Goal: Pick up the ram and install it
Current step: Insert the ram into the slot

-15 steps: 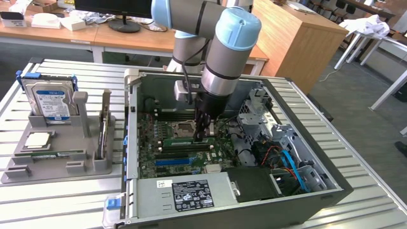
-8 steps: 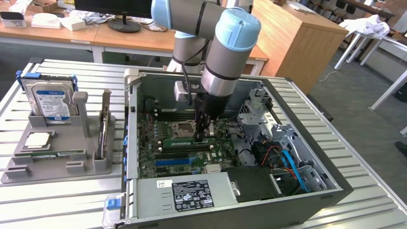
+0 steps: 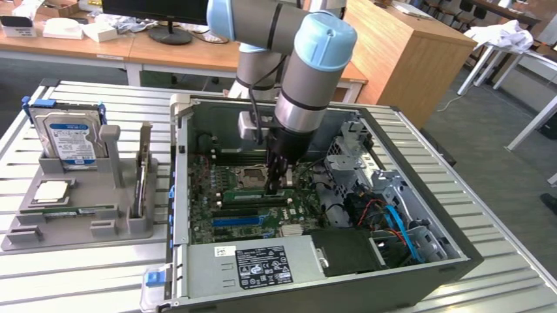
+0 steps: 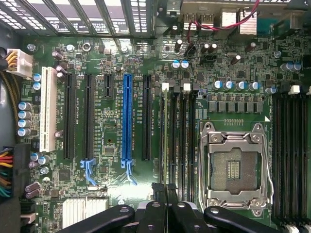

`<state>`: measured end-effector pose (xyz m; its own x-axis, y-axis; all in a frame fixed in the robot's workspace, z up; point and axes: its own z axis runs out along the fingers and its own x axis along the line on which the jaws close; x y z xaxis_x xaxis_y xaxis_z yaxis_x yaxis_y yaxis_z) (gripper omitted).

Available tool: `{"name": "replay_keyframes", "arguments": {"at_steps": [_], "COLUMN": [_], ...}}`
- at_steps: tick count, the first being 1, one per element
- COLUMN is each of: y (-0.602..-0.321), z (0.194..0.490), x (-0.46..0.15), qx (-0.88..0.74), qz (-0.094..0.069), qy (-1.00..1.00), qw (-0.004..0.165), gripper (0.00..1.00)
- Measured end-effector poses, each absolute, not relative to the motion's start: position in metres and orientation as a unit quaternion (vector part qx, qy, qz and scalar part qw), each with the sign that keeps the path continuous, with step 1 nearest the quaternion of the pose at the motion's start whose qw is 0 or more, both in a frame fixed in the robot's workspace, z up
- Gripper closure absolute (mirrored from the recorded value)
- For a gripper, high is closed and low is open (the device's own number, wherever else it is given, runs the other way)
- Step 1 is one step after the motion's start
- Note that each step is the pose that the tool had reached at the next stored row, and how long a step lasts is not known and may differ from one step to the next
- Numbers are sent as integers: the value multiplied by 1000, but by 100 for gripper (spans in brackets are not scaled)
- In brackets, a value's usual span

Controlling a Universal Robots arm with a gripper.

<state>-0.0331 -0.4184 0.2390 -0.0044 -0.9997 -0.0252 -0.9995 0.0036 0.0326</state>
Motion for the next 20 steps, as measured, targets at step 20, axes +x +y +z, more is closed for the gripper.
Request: {"name": "replay_keyframes", "arguments": {"at_steps": [20], "y": [-418], "z": [236], "x": [-32], "qx": [706], "qz": [-21], "qy": [-708], "qw": [4], "gripper": [89]}}
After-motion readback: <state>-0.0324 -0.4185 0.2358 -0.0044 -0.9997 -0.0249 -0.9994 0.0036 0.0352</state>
